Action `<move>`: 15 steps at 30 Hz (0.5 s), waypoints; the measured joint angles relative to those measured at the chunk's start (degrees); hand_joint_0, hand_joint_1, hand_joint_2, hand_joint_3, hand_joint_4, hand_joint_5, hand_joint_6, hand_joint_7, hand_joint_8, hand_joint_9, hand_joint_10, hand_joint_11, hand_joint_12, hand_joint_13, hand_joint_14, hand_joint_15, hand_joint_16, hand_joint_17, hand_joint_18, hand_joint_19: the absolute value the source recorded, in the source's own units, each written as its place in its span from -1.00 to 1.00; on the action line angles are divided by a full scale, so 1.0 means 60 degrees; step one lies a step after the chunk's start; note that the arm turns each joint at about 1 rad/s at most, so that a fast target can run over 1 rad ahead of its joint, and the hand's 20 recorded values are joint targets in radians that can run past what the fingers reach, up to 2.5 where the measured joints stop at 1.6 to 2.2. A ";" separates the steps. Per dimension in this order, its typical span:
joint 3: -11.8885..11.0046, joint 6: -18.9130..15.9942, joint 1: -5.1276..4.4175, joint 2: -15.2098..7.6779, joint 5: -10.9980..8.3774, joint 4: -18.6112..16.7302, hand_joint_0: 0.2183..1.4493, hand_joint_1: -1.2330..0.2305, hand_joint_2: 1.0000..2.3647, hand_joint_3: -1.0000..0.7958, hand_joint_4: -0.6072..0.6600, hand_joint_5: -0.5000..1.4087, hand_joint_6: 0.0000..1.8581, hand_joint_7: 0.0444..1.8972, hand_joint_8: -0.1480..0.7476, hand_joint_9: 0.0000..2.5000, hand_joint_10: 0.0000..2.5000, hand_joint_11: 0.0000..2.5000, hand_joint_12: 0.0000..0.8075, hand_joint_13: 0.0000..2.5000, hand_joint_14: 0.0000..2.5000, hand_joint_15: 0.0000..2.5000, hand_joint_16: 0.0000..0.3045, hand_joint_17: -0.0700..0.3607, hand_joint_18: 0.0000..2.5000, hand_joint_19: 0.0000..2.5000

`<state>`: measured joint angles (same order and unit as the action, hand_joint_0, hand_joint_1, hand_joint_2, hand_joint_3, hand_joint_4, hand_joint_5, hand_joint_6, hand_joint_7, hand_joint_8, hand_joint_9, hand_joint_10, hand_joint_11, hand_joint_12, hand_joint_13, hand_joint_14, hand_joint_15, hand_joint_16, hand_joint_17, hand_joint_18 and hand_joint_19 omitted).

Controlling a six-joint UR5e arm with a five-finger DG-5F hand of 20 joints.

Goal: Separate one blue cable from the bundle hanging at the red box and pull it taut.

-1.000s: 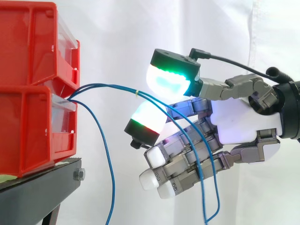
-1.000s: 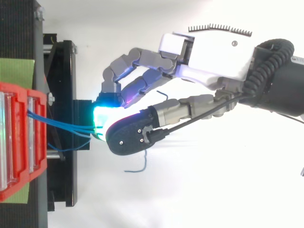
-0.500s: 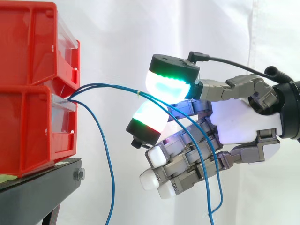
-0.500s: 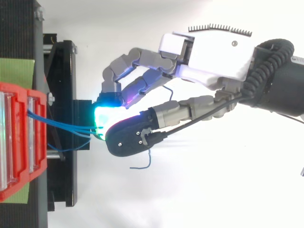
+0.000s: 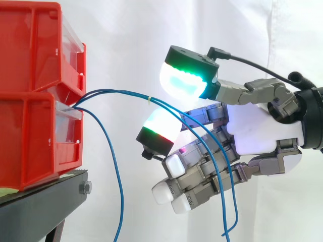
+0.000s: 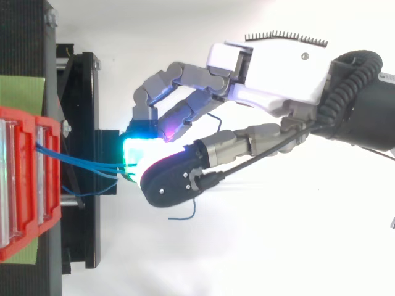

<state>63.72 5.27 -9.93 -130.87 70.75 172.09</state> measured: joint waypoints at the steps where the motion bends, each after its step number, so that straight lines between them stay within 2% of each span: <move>1: 0.0000 0.0000 0.0000 0.0000 -0.0003 0.0001 -0.49 -0.34 -1.00 -0.44 0.13 -0.65 -0.04 0.12 -0.03 -0.21 -0.98 -0.43 -0.23 -0.40 -0.99 -0.72 -0.71 -0.21 -0.56 -0.68; 6: 0.0002 0.0000 0.0000 0.0000 -0.0008 0.0008 -0.28 -0.40 -1.00 -0.44 0.03 -0.66 -0.02 0.21 -0.06 -0.20 -0.98 -0.42 -0.26 -0.40 -0.99 -0.71 -0.73 -0.24 -0.55 -0.67; 8: 0.0002 0.0000 0.0000 0.0000 -0.0011 0.0008 -0.23 -0.44 -0.99 -0.36 -0.04 -0.66 -0.01 0.23 -0.07 -0.21 -0.98 -0.43 -0.27 -0.40 -0.99 -0.72 -0.73 -0.24 -0.54 -0.67; 11: 0.0002 0.0000 0.0000 0.0000 -0.0008 0.0003 -0.17 -0.51 -0.99 -0.38 -0.11 -0.67 0.00 0.16 -0.10 -0.23 -0.98 -0.42 -0.28 -0.40 -0.99 -0.72 -0.72 -0.24 -0.54 -0.69; 15: 0.0005 0.0000 0.0000 0.0000 -0.0003 0.0006 -0.11 -0.58 -1.00 -0.44 -0.05 -0.68 0.01 0.12 -0.13 -0.24 -0.98 -0.42 -0.29 -0.40 -0.99 -0.72 -0.73 -0.24 -0.53 -0.71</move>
<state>63.75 5.27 -9.93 -130.87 70.74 172.12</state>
